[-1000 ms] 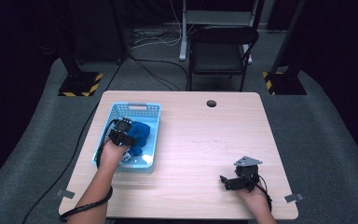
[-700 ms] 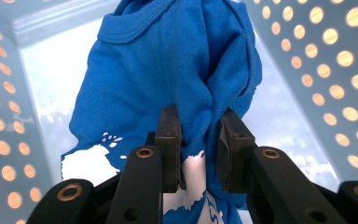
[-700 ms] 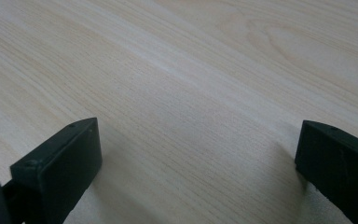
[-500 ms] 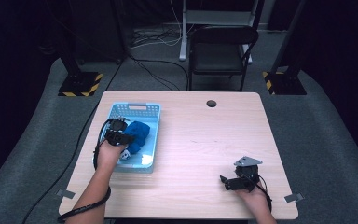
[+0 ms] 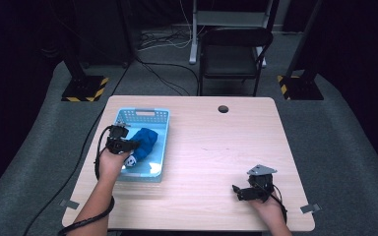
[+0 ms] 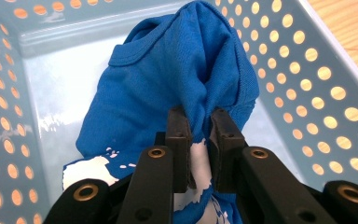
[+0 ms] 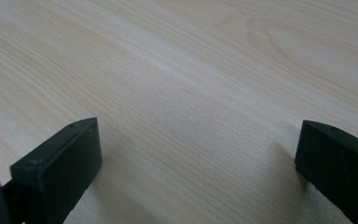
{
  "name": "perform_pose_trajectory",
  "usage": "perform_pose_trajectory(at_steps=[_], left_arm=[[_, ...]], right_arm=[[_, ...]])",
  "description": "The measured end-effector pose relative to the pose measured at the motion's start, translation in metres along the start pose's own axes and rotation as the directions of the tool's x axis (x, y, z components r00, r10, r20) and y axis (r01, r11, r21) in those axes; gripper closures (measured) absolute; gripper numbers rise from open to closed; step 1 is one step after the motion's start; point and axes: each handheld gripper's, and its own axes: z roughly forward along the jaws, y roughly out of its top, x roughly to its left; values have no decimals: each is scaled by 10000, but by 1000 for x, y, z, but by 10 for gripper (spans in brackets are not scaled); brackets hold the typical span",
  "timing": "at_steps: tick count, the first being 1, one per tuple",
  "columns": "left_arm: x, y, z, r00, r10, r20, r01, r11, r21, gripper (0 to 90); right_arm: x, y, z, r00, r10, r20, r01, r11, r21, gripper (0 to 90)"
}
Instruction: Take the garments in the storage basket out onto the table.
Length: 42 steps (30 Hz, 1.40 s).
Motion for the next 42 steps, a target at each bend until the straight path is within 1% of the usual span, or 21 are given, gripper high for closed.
perform_pose_trajectory(at_steps=[2, 4, 5, 9, 12, 15, 18, 21, 22, 24, 25, 29, 30, 32, 33, 34, 36, 38, 42], left_arm=[[2, -1, -1, 9999, -114, 58, 115, 9998, -173, 812], [2, -1, -5, 9999, -137, 102, 141, 9988, -459, 817], [2, -1, -5, 9999, -137, 102, 141, 9988, -459, 817], [-2, 3, -12, 10000, 56, 73, -52, 9980, -622, 819], [-5, 6, -20, 9997, 146, 180, -129, 9956, -927, 819], [-10, 10, -29, 9992, 256, 303, -216, 9915, -1280, 819], [-13, 12, -34, 9988, 363, 326, -314, 9896, -1403, 819], [-16, 13, -43, 9980, 505, 391, -431, 9843, -1711, 819], [-16, 13, -43, 9980, 505, 391, -431, 9843, -1711, 818], [-17, 12, -51, 9970, 578, 513, -465, 9791, -1982, 818], [-17, 12, -51, 9970, 578, 513, -465, 9791, -1982, 818], [-18, 13, -60, 9966, 587, 573, -441, 9723, -2295, 818], [-18, 12, -64, 9960, 567, 686, -380, 9680, -2482, 818], [-18, 12, -66, 9955, 583, 753, -375, 9668, -2527, 818], [-19, 12, -68, 9951, 618, 771, -399, 9651, -2588, 818], [-20, 12, -71, 9945, 665, 813, -420, 9615, -2716, 818], [-22, 13, -75, 9939, 749, 807, -490, 9574, -2845, 819], [-25, 13, -79, 9926, 815, 895, -513, 9531, -2983, 819], [-32, 14, -88, 9895, 1017, 1030, -625, 9420, -3298, 819]], right_arm=[[0, 0, 0, 10000, -1, 0, 1, 10000, -1, 0], [0, 0, 0, 10000, -2, 0, 2, 10000, -1, 0], [0, 0, 0, 10000, -2, 0, 2, 10000, -1, 0], [0, 0, 0, 10000, -1, 0, 1, 10000, -1, 0], [0, 0, 0, 10000, 0, 1, 0, 10000, 0, 0], [0, 0, 0, 10000, 0, 0, 0, 10000, -2, 0], [0, 0, 0, 10000, 0, 0, 0, 10000, -1, 0], [0, 0, 0, 10000, -1, 1, 1, 10000, -1, 0], [0, 0, 0, 10000, -1, 1, 1, 10000, -1, 0], [0, 0, 0, 10000, -1, 1, 1, 10000, -1, 0], [0, 0, 0, 10000, -1, 2, 1, 10000, -1, 0], [0, 0, 0, 10000, 0, 1, 0, 10000, -1, 0], [0, 0, 0, 10000, 1, 1, -1, 10000, -2, 0], [0, 0, 0, 10000, -1, 2, 1, 10000, -2, 0], [0, 0, 0, 10000, 0, 3, 0, 10000, -2, 0], [0, 0, 0, 10000, 0, 3, 0, 10000, -2, 0], [0, 0, 0, 10000, 0, 2, 0, 10000, -2, 0], [0, 0, 0, 10000, 1, 2, -1, 10000, -2, 0], [0, 0, 0, 10000, 1, 3, -1, 10000, -2, 0]])
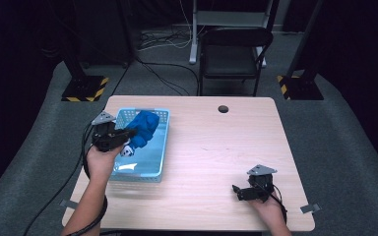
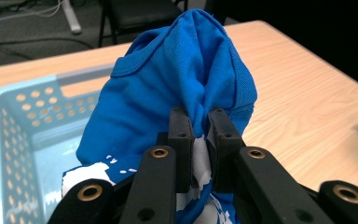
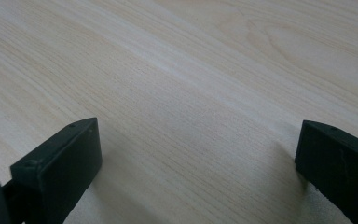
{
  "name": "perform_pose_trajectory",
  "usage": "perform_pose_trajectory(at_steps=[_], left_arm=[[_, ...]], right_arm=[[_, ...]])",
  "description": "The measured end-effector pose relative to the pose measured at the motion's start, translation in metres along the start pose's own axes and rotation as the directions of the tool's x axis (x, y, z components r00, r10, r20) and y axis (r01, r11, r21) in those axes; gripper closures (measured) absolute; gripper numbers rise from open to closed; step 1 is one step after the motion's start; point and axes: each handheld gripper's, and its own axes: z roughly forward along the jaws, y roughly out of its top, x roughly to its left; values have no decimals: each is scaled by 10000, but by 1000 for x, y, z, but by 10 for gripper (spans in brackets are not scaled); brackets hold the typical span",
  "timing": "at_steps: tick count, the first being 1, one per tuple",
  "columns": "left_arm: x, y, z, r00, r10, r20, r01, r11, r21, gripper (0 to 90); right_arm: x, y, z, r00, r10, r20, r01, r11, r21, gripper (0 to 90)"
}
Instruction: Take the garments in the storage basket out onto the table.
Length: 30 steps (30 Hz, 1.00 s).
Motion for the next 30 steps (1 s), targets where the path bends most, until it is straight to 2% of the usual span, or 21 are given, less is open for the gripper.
perform_pose_trajectory(at_steps=[7, 13, 18, 26, 30], left_arm=[[-14, 6, -6, 9988, 232, 426, -212, 9987, -471, 818], [-23, 9, -5, 9975, 442, 548, -409, 9974, -595, 819], [-28, 9, -3, 9961, 450, 765, -395, 9967, -715, 820], [-46, 12, 0, 9916, 881, 943, -799, 9930, -871, 825], [-59, 17, 3, 9871, 1186, 1074, -1083, 9893, -973, 829]], right_arm=[[0, 0, 0, 10000, 0, -1, 0, 10000, 1, 0], [0, 0, 0, 10000, 1, -1, -1, 10000, 1, 0], [0, 0, 0, 10000, 0, -1, 0, 10000, 1, 0], [0, 0, 0, 10000, -2, -1, 2, 10000, 1, 0], [0, 0, 0, 10000, 1, -2, -1, 10000, 3, 0]])
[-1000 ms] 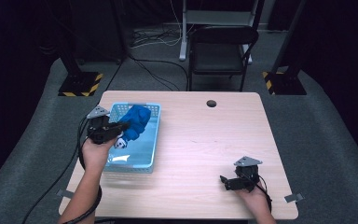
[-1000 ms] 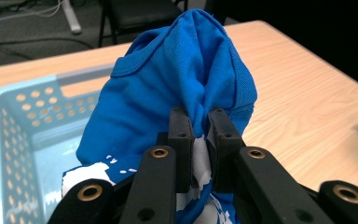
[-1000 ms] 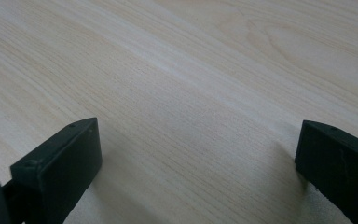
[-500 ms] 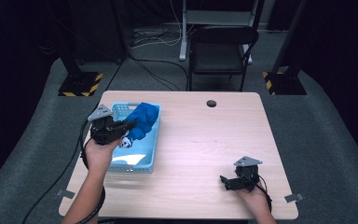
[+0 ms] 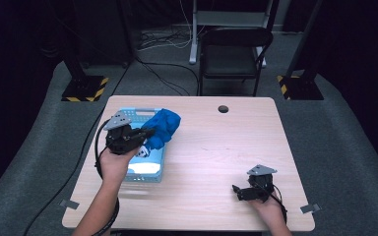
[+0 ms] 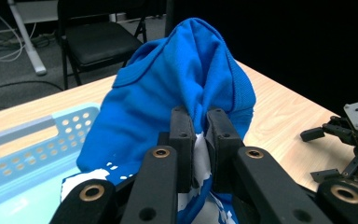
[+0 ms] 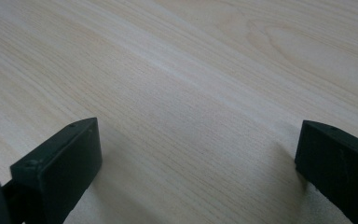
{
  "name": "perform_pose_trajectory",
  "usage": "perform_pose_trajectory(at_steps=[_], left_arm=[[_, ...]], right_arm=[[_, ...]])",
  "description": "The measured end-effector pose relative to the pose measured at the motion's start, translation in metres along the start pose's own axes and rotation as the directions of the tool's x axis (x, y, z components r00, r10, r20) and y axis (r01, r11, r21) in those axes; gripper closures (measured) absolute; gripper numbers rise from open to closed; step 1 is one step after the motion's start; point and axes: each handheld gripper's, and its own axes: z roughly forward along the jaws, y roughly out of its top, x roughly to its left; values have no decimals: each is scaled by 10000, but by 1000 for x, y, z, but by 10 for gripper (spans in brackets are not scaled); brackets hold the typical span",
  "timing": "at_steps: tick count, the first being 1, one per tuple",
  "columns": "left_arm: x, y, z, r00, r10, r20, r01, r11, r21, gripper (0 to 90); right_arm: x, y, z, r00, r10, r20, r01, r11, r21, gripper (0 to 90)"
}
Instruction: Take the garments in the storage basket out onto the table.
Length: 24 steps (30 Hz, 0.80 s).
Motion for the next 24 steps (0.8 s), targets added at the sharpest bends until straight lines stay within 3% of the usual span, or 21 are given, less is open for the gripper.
perform_pose_trajectory(at_steps=[13, 24], left_arm=[[-20, 7, 15, 9980, 3, 632, 19, 9994, -358, 829], [-31, 7, 29, 9958, 22, 913, 7, 9995, -311, 828]], right_arm=[[0, 0, 0, 10000, 1, 2, -1, 10000, -1, 0], [0, 0, 0, 10000, -9, 2, 9, 10000, 2, 0]])
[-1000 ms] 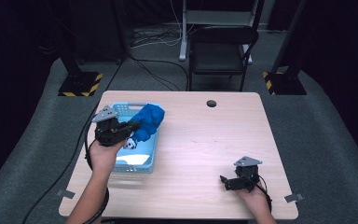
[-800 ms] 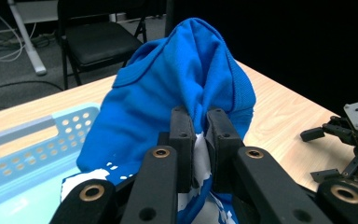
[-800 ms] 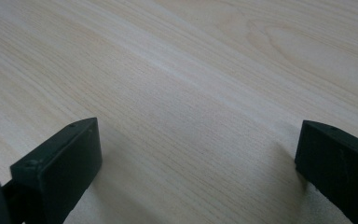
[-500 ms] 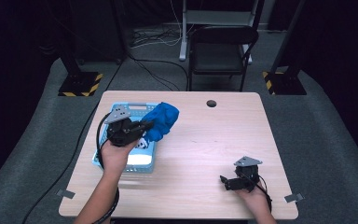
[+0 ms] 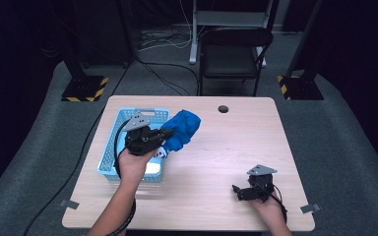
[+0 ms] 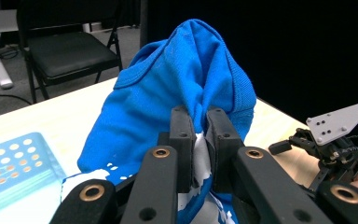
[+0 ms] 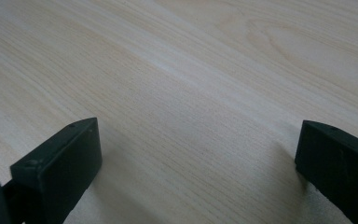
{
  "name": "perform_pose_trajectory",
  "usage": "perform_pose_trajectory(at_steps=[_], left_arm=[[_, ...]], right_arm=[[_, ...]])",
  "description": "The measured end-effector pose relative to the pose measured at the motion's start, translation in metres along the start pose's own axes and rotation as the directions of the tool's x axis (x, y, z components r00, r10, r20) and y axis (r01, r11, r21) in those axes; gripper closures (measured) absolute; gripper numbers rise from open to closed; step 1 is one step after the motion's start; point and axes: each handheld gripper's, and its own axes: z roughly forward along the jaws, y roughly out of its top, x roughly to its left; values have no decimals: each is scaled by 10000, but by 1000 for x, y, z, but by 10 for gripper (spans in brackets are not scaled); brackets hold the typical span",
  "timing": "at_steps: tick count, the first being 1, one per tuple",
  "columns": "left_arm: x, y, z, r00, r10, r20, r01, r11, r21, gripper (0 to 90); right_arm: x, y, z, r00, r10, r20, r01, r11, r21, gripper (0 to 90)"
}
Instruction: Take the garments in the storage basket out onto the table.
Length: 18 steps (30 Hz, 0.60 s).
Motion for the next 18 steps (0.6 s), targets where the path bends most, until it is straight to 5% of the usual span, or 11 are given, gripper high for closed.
perform_pose_trajectory(at_steps=[18], left_arm=[[-17, -1, 24, 9991, 170, 376, -176, 9997, 178, 828]], right_arm=[[0, 0, 0, 10000, 3, -10, -3, 10000, 7, 0]])
